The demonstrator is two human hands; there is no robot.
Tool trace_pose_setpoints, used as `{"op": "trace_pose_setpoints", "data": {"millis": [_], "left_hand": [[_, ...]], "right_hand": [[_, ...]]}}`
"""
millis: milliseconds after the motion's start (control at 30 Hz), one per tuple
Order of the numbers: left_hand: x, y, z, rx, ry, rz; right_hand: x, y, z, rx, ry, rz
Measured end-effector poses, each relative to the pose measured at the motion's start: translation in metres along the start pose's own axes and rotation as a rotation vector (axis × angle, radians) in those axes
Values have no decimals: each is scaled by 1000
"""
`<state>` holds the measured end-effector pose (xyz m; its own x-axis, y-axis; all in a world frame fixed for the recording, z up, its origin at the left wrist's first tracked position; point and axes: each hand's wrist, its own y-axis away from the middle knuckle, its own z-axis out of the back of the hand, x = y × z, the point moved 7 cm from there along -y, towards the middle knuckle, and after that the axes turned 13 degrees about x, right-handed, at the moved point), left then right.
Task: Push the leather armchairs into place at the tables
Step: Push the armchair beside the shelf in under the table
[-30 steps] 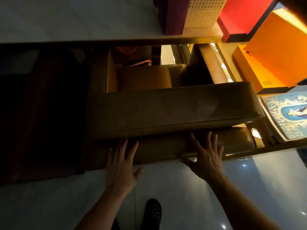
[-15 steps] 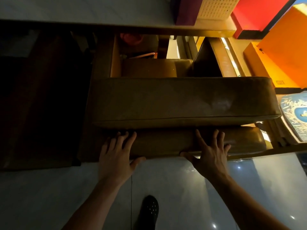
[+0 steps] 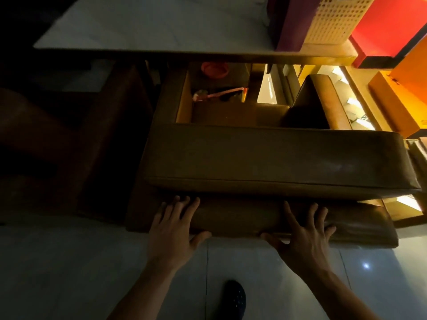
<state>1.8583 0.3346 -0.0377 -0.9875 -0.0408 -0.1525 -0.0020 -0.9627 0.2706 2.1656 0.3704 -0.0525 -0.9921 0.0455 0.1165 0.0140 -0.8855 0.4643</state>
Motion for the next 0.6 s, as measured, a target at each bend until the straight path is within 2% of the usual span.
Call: {"op": "trace_pose_setpoints", "data": {"millis": [300, 600], "left_hand": [[37, 65, -6, 19, 111, 15], [63, 50, -9, 30, 165, -13]], "right_hand": [[39, 57, -22, 86, 125, -18], [63, 46, -22, 108, 180, -41]]}}
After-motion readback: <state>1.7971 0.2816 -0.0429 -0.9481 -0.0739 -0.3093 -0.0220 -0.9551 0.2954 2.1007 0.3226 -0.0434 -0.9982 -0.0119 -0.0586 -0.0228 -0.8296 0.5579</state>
